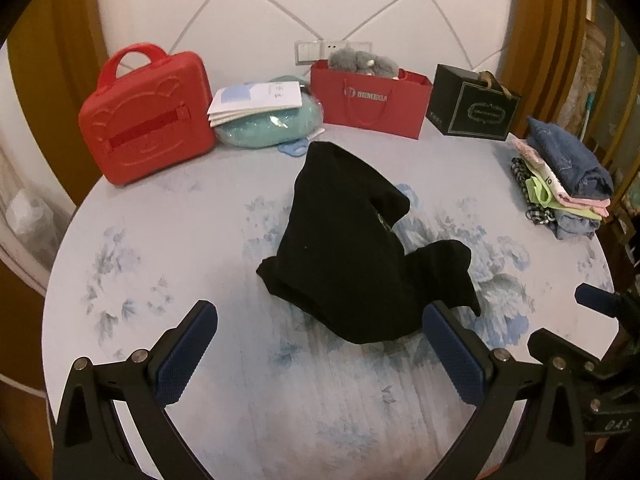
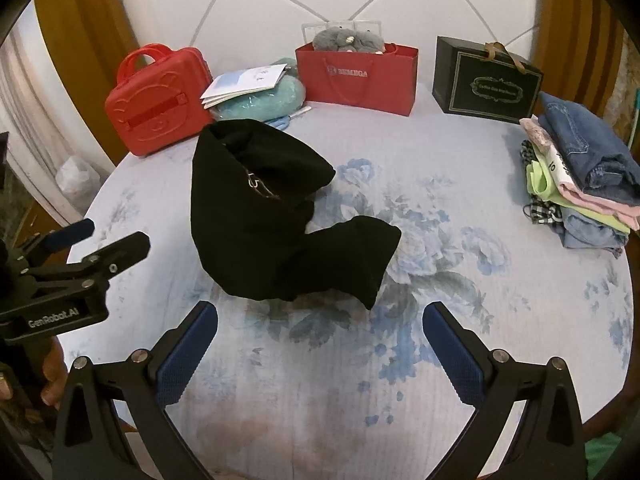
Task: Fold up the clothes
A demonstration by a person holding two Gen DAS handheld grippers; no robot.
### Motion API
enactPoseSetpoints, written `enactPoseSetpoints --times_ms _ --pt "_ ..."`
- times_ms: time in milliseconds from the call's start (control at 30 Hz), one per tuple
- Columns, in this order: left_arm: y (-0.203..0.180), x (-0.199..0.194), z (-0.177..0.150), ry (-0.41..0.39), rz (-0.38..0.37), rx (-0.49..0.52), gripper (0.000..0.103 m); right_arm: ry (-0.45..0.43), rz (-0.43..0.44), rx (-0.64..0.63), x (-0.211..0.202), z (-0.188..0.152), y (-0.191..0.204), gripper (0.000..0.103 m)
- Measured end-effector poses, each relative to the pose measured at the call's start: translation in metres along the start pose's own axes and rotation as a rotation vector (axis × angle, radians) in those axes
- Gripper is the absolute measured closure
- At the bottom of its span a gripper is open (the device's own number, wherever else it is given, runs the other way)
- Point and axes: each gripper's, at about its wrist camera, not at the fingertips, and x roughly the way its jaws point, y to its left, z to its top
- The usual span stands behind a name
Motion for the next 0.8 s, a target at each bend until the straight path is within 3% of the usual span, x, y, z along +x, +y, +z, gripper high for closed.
enactPoseSetpoints --times_ms 800 --pt "0.016 0.009 0.001 0.018 -0.005 -0.065 0.000 0.020 -0.007 -0.042 0.013 0.003 0.010 0.000"
